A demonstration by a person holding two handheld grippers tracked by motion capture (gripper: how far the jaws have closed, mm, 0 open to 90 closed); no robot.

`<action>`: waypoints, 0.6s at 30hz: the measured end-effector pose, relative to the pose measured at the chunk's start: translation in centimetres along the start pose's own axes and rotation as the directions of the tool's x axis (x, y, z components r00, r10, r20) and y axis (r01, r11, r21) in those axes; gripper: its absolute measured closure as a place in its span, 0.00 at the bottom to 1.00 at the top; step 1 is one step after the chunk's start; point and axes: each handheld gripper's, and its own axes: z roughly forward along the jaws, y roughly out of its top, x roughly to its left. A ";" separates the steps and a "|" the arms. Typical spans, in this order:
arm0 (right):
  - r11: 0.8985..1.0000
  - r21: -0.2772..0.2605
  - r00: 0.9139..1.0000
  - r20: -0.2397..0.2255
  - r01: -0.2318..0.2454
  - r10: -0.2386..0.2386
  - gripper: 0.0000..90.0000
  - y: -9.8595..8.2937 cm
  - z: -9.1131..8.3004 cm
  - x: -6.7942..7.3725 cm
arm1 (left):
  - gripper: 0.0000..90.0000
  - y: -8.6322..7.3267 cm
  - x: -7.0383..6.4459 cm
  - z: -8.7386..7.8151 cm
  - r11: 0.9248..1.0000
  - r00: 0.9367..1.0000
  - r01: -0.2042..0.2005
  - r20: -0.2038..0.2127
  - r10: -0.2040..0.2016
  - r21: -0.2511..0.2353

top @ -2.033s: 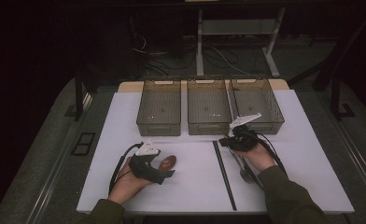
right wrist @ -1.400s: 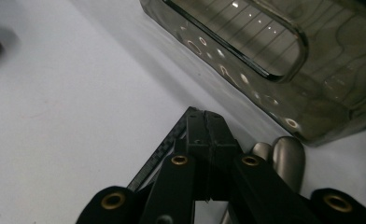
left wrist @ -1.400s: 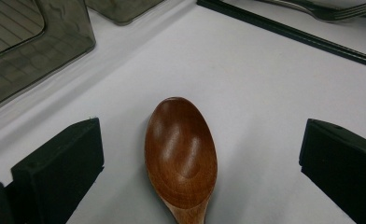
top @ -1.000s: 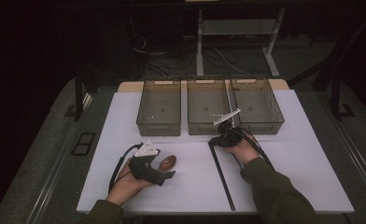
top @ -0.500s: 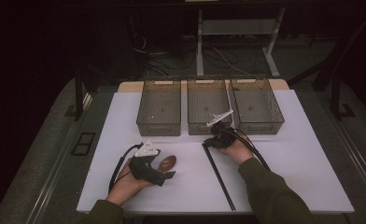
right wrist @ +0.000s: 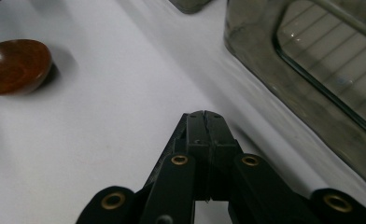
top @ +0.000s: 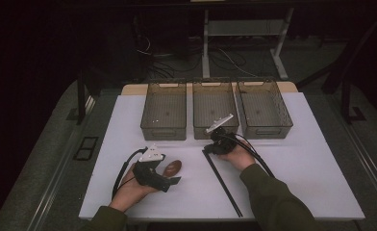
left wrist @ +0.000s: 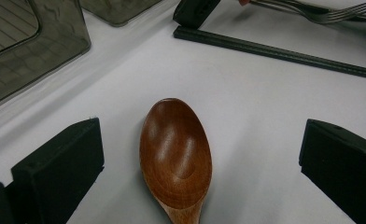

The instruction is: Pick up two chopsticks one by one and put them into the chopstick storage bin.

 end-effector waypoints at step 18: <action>0.997 -0.079 0.999 -0.018 -0.028 0.027 0.83 -0.7 -3.0 0.6 | 0.00 0.0 0.0 -0.1 1.000 1.000 0.000 0.000 0.000 -0.002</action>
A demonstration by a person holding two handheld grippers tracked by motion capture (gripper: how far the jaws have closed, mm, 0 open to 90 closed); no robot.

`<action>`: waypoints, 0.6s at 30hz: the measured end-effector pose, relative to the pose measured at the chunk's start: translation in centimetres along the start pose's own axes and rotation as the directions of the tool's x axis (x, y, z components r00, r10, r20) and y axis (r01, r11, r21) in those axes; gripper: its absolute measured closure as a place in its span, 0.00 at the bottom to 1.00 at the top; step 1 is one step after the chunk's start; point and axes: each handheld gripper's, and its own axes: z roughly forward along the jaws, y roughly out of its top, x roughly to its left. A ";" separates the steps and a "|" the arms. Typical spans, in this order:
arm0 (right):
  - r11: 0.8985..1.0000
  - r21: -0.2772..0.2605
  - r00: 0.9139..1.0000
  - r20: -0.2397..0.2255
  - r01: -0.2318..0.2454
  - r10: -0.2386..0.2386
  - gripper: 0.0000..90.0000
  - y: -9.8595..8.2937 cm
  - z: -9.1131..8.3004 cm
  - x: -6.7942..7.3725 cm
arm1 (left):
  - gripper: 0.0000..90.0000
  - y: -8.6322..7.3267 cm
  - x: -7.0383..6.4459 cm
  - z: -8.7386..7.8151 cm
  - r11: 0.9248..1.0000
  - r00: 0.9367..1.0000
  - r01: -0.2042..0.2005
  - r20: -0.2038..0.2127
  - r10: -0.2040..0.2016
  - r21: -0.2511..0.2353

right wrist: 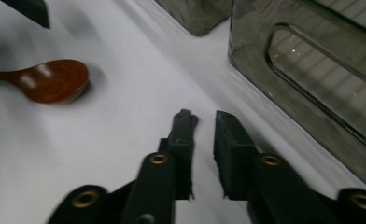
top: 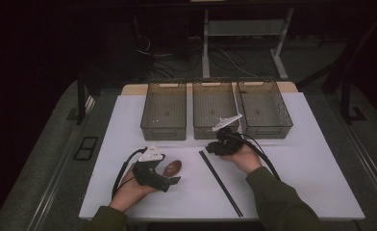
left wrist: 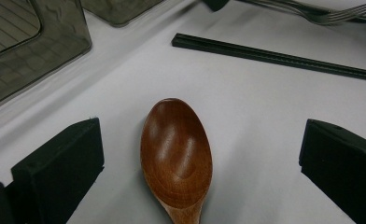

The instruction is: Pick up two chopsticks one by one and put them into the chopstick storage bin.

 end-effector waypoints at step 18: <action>0.998 -0.012 0.998 -0.017 0.068 -0.068 0.78 -7.5 -6.7 3.8 | 0.00 -0.1 -0.1 -0.1 1.000 1.000 -0.002 -0.005 0.002 0.001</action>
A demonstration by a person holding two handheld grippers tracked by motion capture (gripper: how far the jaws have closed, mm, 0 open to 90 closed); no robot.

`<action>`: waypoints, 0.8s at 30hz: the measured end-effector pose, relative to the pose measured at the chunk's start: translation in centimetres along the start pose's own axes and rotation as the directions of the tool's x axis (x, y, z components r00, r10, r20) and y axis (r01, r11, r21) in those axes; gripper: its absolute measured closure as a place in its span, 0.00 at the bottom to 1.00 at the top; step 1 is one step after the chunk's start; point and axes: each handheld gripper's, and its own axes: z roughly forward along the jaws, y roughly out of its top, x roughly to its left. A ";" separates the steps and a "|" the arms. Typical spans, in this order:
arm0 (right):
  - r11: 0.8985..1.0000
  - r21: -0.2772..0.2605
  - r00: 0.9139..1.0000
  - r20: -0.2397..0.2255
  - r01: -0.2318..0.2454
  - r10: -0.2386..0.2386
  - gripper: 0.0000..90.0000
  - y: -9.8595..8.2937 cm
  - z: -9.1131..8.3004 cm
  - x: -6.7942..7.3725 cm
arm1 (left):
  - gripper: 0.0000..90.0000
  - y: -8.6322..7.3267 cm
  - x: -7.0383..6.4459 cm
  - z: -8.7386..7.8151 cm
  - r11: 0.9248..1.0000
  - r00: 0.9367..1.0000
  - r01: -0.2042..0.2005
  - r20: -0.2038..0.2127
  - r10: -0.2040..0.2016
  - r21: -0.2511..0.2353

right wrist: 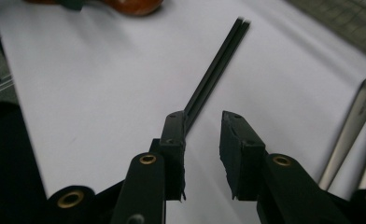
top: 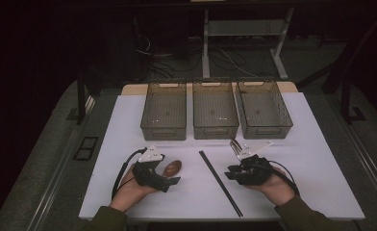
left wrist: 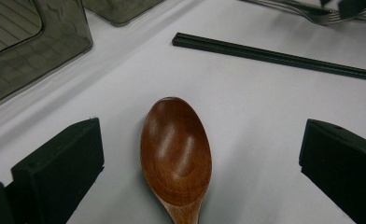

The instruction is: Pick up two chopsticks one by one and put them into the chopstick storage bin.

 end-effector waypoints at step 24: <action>0.994 0.094 0.997 -0.060 0.052 -0.046 0.80 -5.8 -0.9 4.0 | 0.00 -0.1 0.0 0.0 1.000 1.000 -0.006 -0.001 0.006 0.007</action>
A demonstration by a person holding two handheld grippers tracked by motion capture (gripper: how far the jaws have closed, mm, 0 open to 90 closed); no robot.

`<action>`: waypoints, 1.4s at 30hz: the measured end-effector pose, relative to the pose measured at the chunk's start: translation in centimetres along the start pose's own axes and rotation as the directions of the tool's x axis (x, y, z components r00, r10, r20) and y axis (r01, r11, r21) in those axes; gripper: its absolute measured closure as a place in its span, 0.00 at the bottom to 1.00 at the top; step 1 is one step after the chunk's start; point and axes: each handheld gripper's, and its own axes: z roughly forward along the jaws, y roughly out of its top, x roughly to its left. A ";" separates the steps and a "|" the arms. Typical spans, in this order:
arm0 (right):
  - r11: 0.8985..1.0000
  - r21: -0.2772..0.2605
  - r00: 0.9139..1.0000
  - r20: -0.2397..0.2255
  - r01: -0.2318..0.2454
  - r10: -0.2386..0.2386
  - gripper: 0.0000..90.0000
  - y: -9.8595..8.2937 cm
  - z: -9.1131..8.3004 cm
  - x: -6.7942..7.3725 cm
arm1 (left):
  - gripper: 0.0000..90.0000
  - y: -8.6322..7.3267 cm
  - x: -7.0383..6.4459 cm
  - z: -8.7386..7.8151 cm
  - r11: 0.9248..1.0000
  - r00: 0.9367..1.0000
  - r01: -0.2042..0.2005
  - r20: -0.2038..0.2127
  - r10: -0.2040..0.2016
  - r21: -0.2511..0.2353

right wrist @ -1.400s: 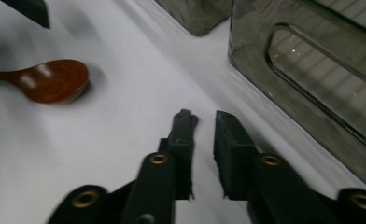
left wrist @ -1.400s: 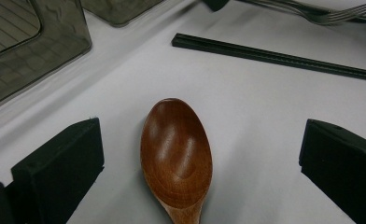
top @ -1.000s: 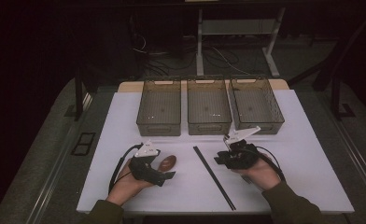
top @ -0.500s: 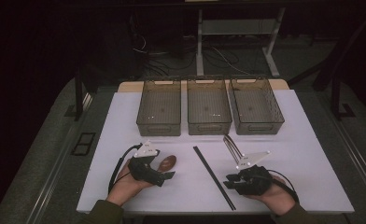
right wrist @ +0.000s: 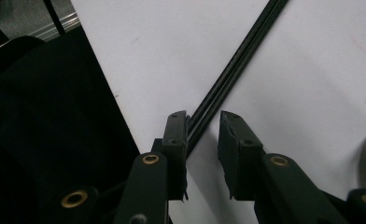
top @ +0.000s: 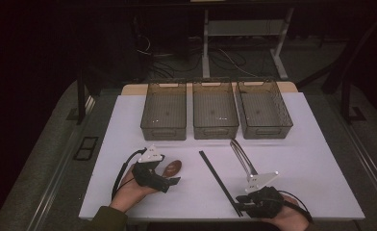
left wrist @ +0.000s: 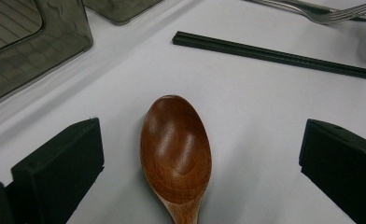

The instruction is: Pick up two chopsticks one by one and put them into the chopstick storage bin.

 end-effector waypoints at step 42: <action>0.998 -0.051 0.993 0.116 -0.025 0.031 0.85 2.9 -1.8 -2.8 | 0.00 0.0 -0.1 0.2 1.000 1.000 0.005 0.004 -0.005 0.000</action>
